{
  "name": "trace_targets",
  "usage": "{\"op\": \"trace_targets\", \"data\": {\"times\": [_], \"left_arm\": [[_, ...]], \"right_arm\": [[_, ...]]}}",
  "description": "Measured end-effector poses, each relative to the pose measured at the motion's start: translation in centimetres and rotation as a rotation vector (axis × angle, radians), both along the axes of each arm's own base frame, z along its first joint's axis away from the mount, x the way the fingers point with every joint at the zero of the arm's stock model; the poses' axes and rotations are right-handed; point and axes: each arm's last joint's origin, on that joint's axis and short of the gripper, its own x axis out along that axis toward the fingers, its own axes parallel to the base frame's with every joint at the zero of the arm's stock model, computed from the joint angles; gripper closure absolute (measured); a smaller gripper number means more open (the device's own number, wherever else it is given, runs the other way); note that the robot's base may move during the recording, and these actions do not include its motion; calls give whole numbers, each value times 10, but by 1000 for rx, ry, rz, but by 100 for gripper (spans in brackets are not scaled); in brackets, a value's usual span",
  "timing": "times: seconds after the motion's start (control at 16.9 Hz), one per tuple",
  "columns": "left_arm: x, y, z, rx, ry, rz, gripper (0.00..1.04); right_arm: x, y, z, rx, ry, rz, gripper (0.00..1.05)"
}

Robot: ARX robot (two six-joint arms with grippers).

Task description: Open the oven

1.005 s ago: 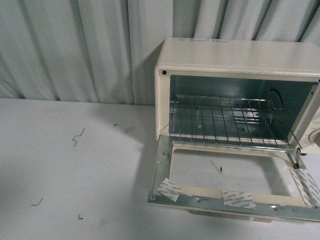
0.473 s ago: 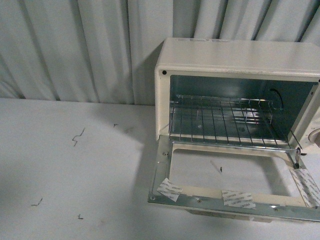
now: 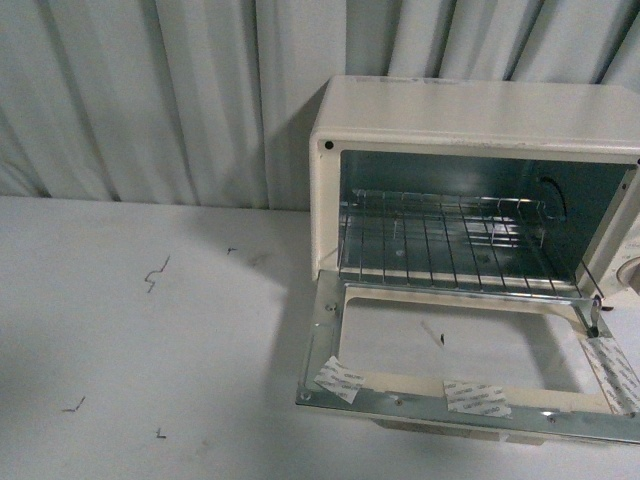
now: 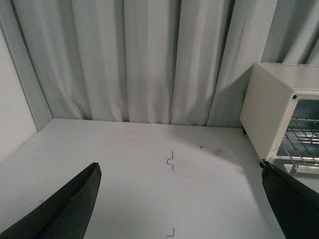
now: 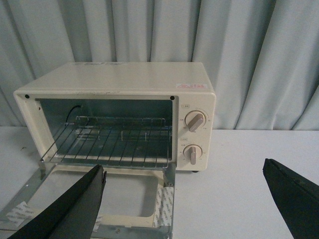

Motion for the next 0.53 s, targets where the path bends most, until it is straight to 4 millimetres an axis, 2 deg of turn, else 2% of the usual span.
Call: {"op": "trace_targets", "data": {"times": [0.53], "left_arm": [[0,0,0,0,0,0,7]], "right_arm": [[0,0,0,0,0,0,6]]}}
